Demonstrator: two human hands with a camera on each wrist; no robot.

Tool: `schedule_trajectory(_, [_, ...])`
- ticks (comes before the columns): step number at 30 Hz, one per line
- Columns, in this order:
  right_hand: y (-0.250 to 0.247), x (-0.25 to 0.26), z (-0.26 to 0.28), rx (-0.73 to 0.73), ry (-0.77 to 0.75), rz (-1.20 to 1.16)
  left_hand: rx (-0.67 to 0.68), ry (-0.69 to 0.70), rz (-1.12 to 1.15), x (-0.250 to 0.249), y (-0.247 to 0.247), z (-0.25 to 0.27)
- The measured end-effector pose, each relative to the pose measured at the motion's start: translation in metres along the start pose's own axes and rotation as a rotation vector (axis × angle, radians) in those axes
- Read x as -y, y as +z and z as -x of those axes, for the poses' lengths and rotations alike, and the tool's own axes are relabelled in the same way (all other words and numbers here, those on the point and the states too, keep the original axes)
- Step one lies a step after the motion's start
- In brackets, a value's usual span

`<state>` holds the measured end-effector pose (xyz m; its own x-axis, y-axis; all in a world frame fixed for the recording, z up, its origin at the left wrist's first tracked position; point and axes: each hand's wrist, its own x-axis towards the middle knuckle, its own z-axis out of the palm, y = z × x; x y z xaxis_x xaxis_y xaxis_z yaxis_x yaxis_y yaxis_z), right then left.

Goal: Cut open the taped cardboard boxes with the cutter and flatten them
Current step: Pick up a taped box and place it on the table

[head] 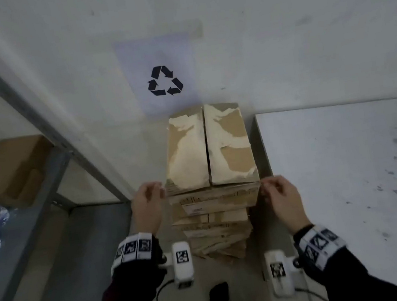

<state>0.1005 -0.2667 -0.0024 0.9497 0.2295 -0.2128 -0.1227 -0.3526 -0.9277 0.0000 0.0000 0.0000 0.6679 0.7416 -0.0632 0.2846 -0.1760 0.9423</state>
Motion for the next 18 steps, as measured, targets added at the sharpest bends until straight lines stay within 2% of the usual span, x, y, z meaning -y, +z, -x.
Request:
schedule_trajectory(2, [0.008,0.011,-0.028,-0.168,0.036,-0.030,-0.070,0.057,-0.089,-0.006,0.007,-0.028])
schedule_trajectory(3, [0.013,0.017,-0.043,-0.178,0.072,-0.061,-0.059,0.045,-0.111,-0.010,0.012,-0.041])
schedule_trajectory(7, [0.041,0.017,-0.085,-0.023,0.250,-0.127,0.161,-0.198,-0.054,-0.014,0.035,-0.073])
schedule_trajectory(10, [0.047,0.007,-0.096,0.028,0.296,-0.087,0.280,-0.289,0.004,-0.005,0.046,-0.084])
schedule_trajectory(13, [0.045,0.001,-0.098,0.065,0.275,-0.050,0.297,-0.286,-0.007,0.000,0.052,-0.085])
schedule_trajectory(18, [0.030,0.011,-0.085,0.102,0.192,-0.083,0.247,-0.164,-0.085,-0.017,0.055,-0.070])
